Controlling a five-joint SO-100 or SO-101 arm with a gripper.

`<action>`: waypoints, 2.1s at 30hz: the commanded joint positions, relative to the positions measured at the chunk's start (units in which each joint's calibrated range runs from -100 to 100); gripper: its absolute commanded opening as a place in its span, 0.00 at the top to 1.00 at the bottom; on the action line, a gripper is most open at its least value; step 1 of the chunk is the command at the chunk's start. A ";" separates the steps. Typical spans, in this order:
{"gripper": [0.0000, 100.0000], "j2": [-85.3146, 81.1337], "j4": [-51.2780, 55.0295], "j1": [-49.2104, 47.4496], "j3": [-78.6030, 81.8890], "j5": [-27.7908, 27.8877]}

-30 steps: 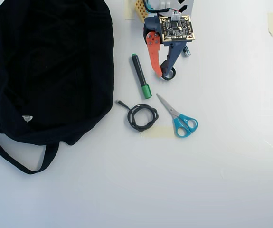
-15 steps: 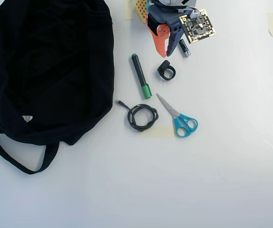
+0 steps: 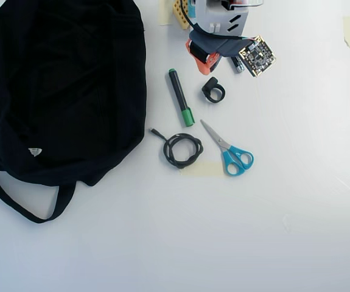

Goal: Put the bike light into the black bag

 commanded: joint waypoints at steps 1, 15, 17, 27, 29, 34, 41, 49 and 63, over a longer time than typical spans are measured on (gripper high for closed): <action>0.97 -0.53 -7.20 -0.81 4.46 0.77; 0.86 -0.45 -27.35 -3.73 20.63 1.67; 0.83 -0.45 -27.35 -4.03 20.45 1.40; 0.74 3.95 -27.27 -5.60 17.94 -4.68; 0.74 6.77 -27.35 -6.20 17.22 -4.99; 0.74 11.92 -27.35 -6.12 16.05 -5.47; 0.74 12.58 -27.44 -5.38 15.96 -5.52; 0.75 18.47 -30.63 -5.52 15.51 -5.57; 0.98 18.31 -31.06 -5.15 14.61 -5.62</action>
